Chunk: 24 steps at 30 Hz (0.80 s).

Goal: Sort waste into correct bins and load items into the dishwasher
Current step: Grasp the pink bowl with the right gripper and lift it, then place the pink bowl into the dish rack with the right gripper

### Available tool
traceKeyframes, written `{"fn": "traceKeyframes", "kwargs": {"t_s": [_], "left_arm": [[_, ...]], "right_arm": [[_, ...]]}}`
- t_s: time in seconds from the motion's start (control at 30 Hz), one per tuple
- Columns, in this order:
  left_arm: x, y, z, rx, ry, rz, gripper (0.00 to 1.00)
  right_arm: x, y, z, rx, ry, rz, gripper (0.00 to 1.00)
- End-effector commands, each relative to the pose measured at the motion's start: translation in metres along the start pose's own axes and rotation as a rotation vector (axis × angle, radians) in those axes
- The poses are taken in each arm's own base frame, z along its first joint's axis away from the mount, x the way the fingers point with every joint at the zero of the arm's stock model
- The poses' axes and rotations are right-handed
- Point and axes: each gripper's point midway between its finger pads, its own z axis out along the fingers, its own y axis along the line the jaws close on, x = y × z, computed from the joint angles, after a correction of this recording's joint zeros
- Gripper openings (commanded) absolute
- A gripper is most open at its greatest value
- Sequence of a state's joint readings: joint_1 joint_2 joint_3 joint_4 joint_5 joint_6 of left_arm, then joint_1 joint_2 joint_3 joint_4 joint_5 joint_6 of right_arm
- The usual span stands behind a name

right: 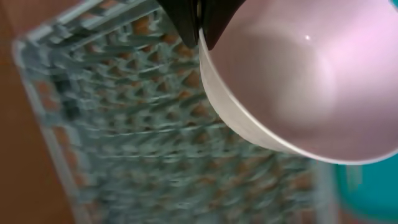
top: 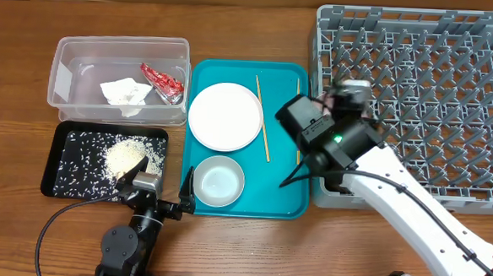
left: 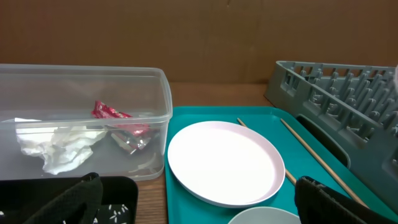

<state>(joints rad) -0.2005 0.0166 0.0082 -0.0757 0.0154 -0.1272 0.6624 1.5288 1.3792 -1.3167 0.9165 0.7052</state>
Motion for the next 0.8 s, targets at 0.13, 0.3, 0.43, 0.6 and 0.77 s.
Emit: {"fn": "traceKeyframes", "kwargs": {"t_s": [0.13,0.3,0.43,0.6,0.77], "left_arm": [[0.0,0.0,0.0,0.004,-0.006,0.0,1.0],[0.0,0.0,0.0,0.004,-0.006,0.0,1.0],[0.0,0.0,0.0,0.004,-0.006,0.0,1.0],[0.0,0.0,0.0,0.004,-0.006,0.0,1.0],[0.0,0.0,0.0,0.004,-0.006,0.0,1.0]], "right_arm": [[-0.044,-0.098,0.039,0.315,-0.131,0.466,0.04],[-0.047,-0.121,0.08,0.338,-0.046,0.501,0.04],[-0.038,-0.125,0.105,0.386,0.013,0.474,0.04],[-0.027,-0.123,0.131,0.522,0.041,0.329,0.04],[-0.021,-0.128,0.149,0.627,0.046,0.259,0.04]]}}
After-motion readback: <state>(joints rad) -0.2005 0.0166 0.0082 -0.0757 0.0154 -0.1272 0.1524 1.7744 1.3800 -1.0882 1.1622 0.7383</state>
